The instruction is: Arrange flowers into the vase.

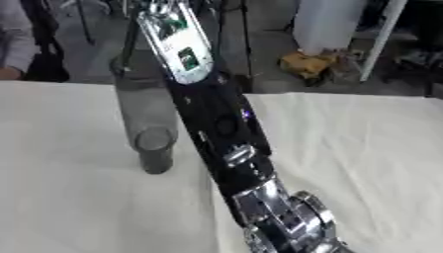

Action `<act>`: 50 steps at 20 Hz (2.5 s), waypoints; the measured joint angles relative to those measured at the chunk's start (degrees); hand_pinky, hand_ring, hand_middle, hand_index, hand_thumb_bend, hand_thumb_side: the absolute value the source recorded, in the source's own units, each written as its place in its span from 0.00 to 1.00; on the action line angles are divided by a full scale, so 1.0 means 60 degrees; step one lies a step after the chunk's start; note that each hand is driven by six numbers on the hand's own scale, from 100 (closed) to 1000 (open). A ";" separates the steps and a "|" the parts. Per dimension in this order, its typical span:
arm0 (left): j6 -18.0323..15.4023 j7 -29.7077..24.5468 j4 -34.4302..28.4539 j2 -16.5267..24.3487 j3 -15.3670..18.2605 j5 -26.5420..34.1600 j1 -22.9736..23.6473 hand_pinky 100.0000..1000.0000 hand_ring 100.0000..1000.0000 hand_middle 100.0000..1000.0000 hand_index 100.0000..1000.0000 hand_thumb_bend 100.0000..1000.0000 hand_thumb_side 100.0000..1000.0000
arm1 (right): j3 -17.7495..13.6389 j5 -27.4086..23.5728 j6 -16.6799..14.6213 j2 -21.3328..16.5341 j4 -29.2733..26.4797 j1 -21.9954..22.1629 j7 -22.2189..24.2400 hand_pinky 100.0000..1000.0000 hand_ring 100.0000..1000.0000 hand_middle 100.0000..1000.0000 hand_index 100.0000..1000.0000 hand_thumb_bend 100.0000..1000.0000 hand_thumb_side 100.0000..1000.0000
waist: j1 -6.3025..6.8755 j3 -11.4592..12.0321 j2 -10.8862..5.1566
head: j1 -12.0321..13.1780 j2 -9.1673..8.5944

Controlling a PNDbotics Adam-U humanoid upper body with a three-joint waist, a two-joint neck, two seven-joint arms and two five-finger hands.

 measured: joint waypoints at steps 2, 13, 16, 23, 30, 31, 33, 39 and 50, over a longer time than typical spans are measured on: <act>0.0003 0.0003 0.0000 0.0000 0.0000 0.0000 0.0010 0.70 0.86 0.94 0.96 0.00 1.00 | 0.0089 0.0182 0.0072 -0.0061 0.0127 0.0000 0.0227 0.06 0.32 0.00 0.21 0.41 0.79 | -0.0002 -0.0010 -0.0001 | 0.0003 0.0004; 0.0024 0.0024 0.0000 0.0000 0.0001 0.0000 0.0065 0.70 0.86 0.94 0.96 0.00 1.00 | 0.0433 0.1119 0.0528 -0.0379 0.0480 0.0000 0.1751 0.11 0.39 0.03 0.26 0.42 0.81 | 0.0005 -0.0075 -0.0009 | 0.0044 0.0073; 0.0032 0.0032 0.0000 0.0000 0.0001 0.0000 0.0067 0.70 0.86 0.94 0.96 0.00 1.00 | 0.0449 0.1389 0.0510 -0.0459 0.0482 0.0000 0.2193 0.12 0.40 0.04 0.26 0.42 0.81 | 0.0011 -0.0086 -0.0011 | 0.0046 0.0073; 0.0043 0.0041 0.0000 0.0000 0.0001 -0.0001 0.0074 0.70 0.86 0.94 0.96 0.00 1.00 | 0.0505 0.2032 0.0430 -0.0573 0.0479 0.0000 0.3148 0.14 0.44 0.06 0.29 0.43 0.82 | 0.0014 -0.0117 -0.0031 | 0.0072 0.0074; 0.0046 0.0044 0.0000 0.0000 0.0002 -0.0003 0.0074 0.70 0.86 0.94 0.96 0.00 1.00 | 0.0574 0.2291 0.0340 -0.0645 0.0418 0.0150 0.3752 0.17 0.48 0.08 0.31 0.39 0.82 | 0.0017 -0.0125 -0.0041 | 0.0084 0.0075; 0.0046 0.0044 0.0000 0.0000 0.0002 -0.0004 0.0074 0.70 0.86 0.94 0.96 0.00 1.00 | 0.0597 0.2297 0.0323 -0.0660 0.0407 0.0175 0.3790 0.19 0.50 0.09 0.32 0.36 0.82 | 0.0017 -0.0131 -0.0042 | 0.0085 0.0075; 0.0046 0.0044 0.0000 0.0000 0.0003 -0.0004 0.0074 0.70 0.86 0.94 0.96 0.00 1.00 | 0.0628 0.2310 0.0283 -0.0707 0.0351 0.0244 0.3848 0.19 0.51 0.09 0.32 0.34 0.81 | 0.0018 -0.0146 -0.0043 | 0.0089 0.0075; 0.0048 0.0046 0.0000 -0.0003 0.0004 -0.0004 0.0074 0.70 0.86 0.94 0.96 0.00 1.00 | 0.0736 0.2311 0.0209 -0.0814 0.0269 0.0453 0.3931 0.22 0.54 0.10 0.32 0.29 0.81 | 0.0031 -0.0167 -0.0044 | 0.0135 0.0075; 0.0067 0.0063 0.0000 -0.0006 0.0004 -0.0004 0.0074 0.70 0.86 0.94 0.96 0.00 1.00 | 0.0904 0.2178 0.0113 -0.0956 0.0121 0.0766 0.3953 0.43 0.70 0.26 0.34 0.31 0.82 | 0.0079 -0.0214 -0.0044 | 0.0169 0.0074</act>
